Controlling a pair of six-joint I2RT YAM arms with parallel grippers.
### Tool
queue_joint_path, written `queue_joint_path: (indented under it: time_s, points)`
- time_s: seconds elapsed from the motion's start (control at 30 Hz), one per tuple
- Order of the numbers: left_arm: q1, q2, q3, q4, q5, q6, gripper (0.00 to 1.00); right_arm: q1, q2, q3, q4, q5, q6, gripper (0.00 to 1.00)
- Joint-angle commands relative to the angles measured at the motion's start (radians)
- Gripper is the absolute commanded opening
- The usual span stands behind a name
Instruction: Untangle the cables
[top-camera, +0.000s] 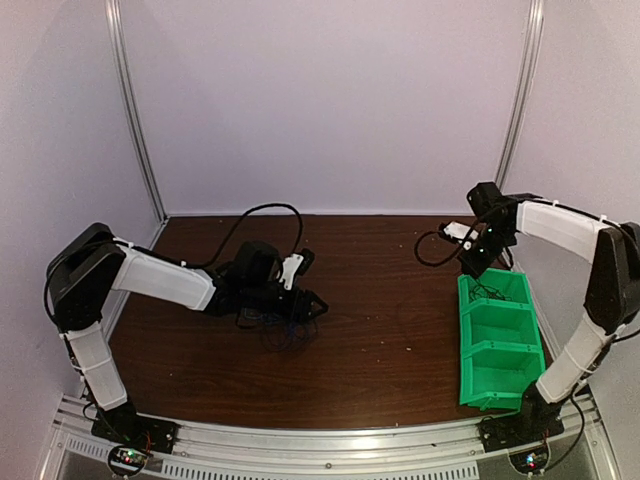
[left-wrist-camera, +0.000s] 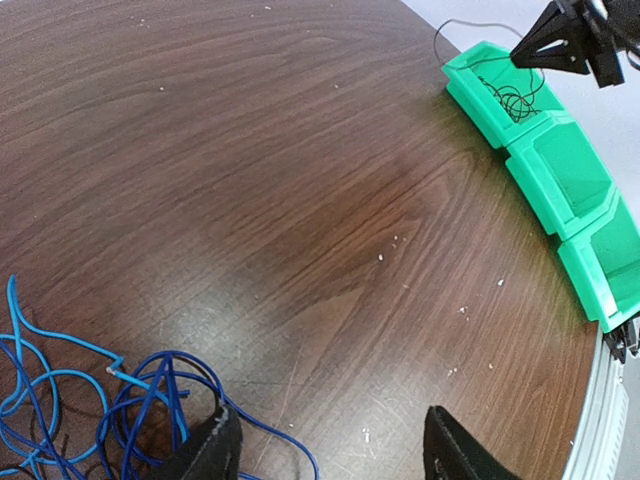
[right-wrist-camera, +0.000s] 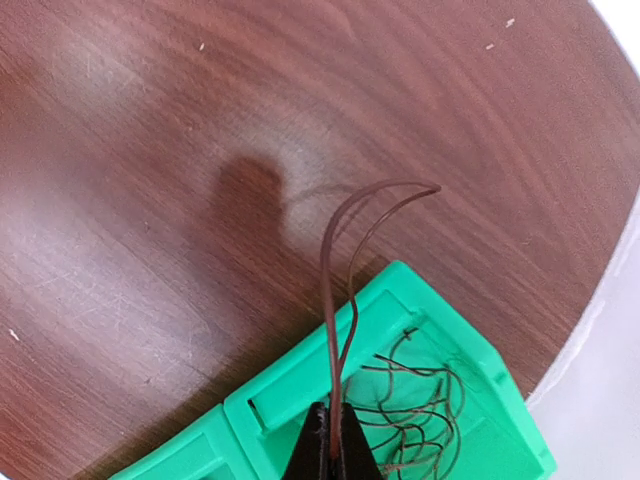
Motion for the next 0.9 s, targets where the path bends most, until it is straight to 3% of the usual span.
queue_joint_path:
  time_s: [0.0, 0.4, 0.87]
  points:
    - [0.002, 0.022, 0.017, 0.04, 0.009, 0.003, 0.64, -0.024, -0.129, 0.046, -0.021, 0.046, -0.013, 0.0]
    - [0.001, 0.049, 0.03, 0.05, 0.032, -0.013, 0.63, -0.146, -0.2, -0.1, -0.058, 0.057, -0.09, 0.0]
    - [0.001, 0.051, 0.024, 0.046, 0.025, -0.02, 0.63, -0.189, -0.082, -0.158, -0.06, 0.076, -0.124, 0.0]
